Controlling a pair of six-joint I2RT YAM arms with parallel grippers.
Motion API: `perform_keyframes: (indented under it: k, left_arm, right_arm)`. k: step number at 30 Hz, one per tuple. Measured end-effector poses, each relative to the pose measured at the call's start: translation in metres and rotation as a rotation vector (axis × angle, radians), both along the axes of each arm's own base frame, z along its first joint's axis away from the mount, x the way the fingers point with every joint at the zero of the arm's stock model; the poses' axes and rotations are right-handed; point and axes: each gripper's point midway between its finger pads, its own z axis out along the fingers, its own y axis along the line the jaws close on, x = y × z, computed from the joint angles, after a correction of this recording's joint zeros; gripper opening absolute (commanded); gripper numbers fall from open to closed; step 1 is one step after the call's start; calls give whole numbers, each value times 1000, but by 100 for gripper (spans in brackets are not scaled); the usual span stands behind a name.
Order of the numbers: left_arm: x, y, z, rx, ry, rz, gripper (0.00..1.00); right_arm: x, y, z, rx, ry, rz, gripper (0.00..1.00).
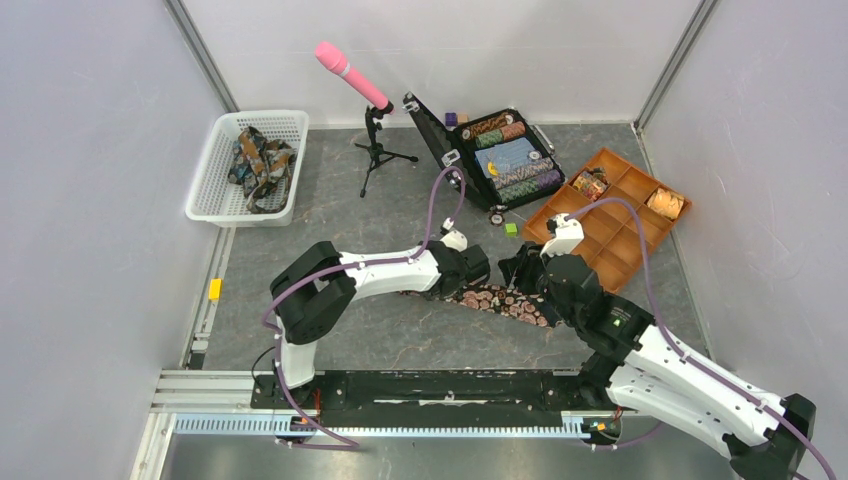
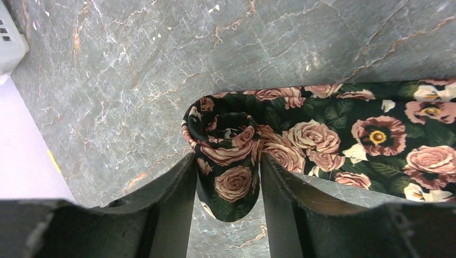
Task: Roll the ties
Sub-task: Roll the tie at the center of the board.
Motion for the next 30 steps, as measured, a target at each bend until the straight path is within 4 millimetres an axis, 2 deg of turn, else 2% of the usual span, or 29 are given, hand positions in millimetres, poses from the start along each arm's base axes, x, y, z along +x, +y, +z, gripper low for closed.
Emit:
perform_keyframes:
  k: [8,18,30]
  left_arm:
    - [5,-9,9,-29,-15,0,53]
    - [3,-11,9,-39,-4,-2,52]
    - [-6,-26,4,-108,48,-17,52]
  right_arm:
    - [0,0,-1,-1,1,0,53]
    - [0,0,-3,-5,5,0,54]
    - [-1,-1,-4,-6,6,0,54]
